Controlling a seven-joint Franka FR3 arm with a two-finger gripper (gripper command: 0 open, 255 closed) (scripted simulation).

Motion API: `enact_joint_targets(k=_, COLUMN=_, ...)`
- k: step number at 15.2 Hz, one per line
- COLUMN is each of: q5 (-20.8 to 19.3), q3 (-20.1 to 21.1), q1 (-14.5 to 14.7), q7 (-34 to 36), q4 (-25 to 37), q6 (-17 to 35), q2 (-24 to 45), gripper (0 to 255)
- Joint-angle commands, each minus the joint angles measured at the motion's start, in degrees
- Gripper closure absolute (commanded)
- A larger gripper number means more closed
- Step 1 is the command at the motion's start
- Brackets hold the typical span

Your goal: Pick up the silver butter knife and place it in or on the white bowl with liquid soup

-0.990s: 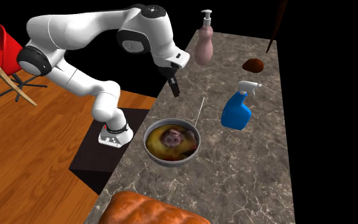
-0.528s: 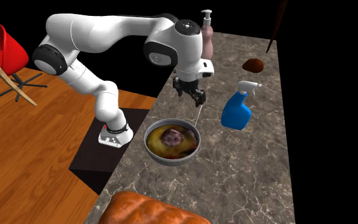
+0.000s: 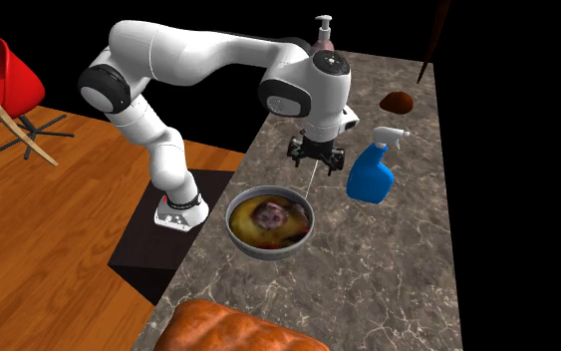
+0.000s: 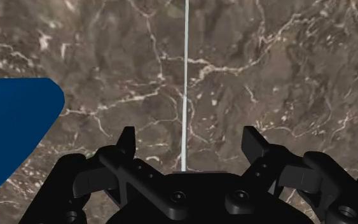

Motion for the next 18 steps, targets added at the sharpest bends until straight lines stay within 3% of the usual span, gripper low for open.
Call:
enact_joint_targets(k=1, q5=0.0, q3=0.0, q1=0.1, q7=-0.2, q4=-1.6, q6=1.7, q2=0.0, gripper=0)
enact_joint_targets(k=3, q5=0.0, q3=0.1, q1=0.1, q7=-0.2, q4=-3.7, q6=3.6, q2=-0.1, gripper=0)
enact_joint_targets(k=11, q5=0.0, q3=0.1, q1=0.1, q7=-0.2, q4=-3.7, q6=3.6, q2=-0.1, gripper=0)
enact_joint_targets(k=12, q5=0.0, q3=0.1, q1=0.1, q7=-0.2, q4=-3.7, q6=3.6, q2=-0.1, gripper=255)
enact_joint_targets(k=18, q5=0.0, q3=0.1, q1=0.1, q7=-0.2, q4=-3.7, q6=3.6, q2=-0.1, gripper=255)
